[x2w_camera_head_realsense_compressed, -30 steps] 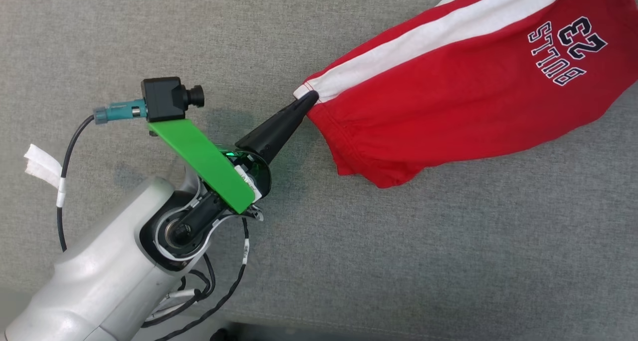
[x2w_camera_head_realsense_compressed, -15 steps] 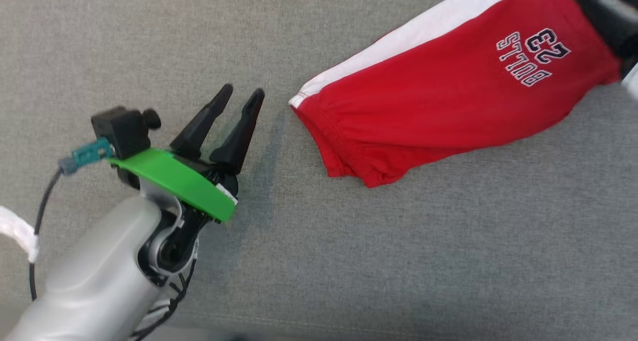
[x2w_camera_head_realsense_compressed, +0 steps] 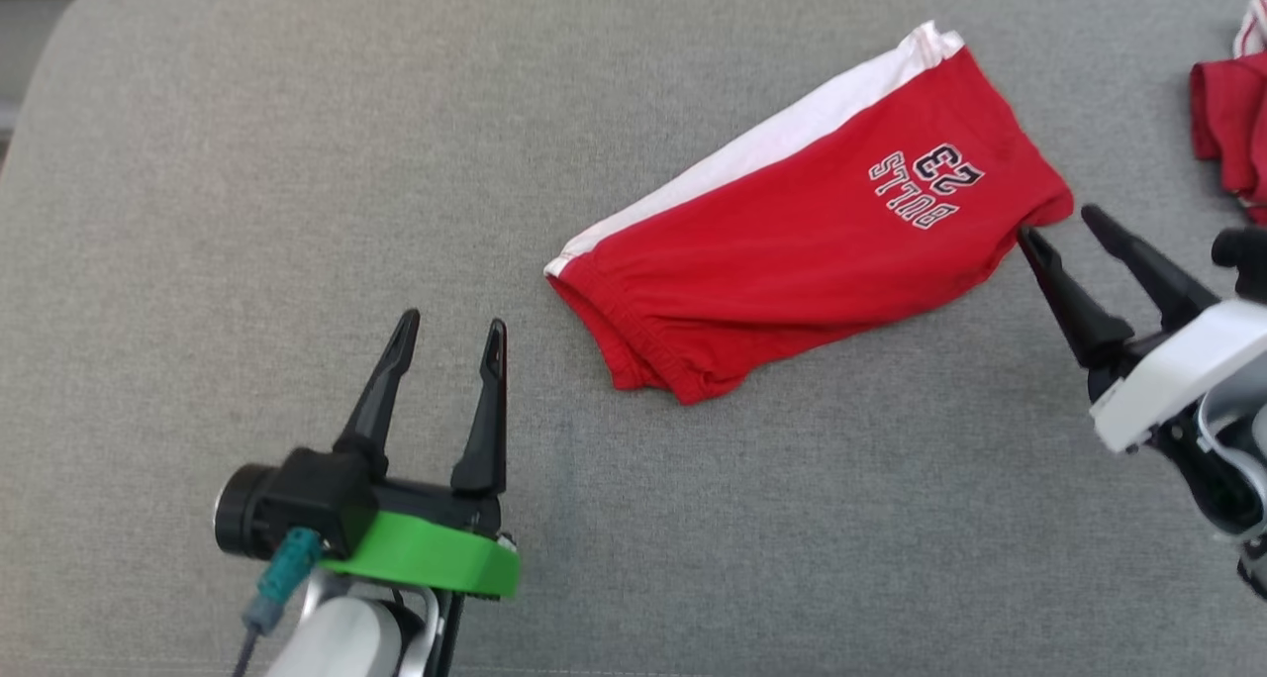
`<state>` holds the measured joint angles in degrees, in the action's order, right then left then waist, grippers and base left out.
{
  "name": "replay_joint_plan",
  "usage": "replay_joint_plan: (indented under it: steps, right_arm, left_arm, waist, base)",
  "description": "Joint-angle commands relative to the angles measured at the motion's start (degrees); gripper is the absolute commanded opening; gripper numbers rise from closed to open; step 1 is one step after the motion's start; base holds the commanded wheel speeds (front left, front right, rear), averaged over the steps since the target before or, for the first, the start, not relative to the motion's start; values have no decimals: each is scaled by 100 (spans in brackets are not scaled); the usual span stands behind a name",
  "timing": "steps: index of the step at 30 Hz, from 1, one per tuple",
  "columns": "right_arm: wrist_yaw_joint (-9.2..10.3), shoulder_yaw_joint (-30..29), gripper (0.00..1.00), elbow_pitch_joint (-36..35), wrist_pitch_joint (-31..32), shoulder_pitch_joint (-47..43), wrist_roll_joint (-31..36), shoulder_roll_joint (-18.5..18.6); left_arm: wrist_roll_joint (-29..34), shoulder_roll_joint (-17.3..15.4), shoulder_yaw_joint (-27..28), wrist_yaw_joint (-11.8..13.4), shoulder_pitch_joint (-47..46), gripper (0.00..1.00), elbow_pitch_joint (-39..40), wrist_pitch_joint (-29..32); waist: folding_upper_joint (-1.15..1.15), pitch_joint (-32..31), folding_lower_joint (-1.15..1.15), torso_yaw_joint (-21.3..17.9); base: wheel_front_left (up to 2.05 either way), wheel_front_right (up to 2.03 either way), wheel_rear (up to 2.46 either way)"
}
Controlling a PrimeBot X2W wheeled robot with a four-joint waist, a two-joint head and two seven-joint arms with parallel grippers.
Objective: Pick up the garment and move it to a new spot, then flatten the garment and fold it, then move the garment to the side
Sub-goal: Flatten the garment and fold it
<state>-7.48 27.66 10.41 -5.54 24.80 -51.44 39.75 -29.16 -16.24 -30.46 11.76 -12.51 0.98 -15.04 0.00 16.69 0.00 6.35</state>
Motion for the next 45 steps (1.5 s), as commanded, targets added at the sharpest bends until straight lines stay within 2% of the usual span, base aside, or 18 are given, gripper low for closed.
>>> replay_joint_plan:
  steps: [1,6,15,26,34,41,42,43,45]
  right_arm:
    - [-2,46,100,104,-139,-165,46,-88]
    - [-1,40,100,474,-371,-360,141,-177]
    - [-1,-160,100,1395,219,231,314,-275]
    - [0,44,100,2760,1578,1691,943,-90]
    - [0,139,100,3368,1897,2282,1151,-128]
    - [1,259,100,3864,2088,2341,1066,-253]
    - [1,296,40,3902,2076,2321,1045,-262]
    - [1,332,0,3911,2063,2288,1001,-279]
    - [2,404,0,3900,2056,2219,930,-278]
  left_arm:
    - [231,135,91,-1,223,100,9,-13]
    - [1083,437,277,-118,628,100,-73,-13]
    - [1778,943,353,-480,832,100,-263,-14]
    - [2079,1277,378,-826,546,100,-317,-14]
    - [2096,1328,341,-917,401,100,-362,-14]
    - [2010,1335,284,-890,305,100,-361,-14]
    - [2000,1335,274,-879,293,100,-367,-14]
    - [2003,1335,267,-875,280,100,-377,-14]
    - [2020,1334,280,-854,268,100,-389,-14]
  waist:
    - [0,-434,0,-54]
    - [0,-585,0,129]
    - [0,-449,0,559]
    - [0,160,0,1011]
    - [0,516,0,1193]
    - [0,644,0,1251]
    - [0,653,0,1251]
    - [0,654,0,1245]
    - [0,635,0,1204]
  base:
    - [0,0,0]
    - [0,0,0]
    - [0,0,0]
    - [0,0,0]
    - [0,0,0]
    - [0,0,0]
    - [0,0,0]
    - [0,0,0]
    - [0,0,0]
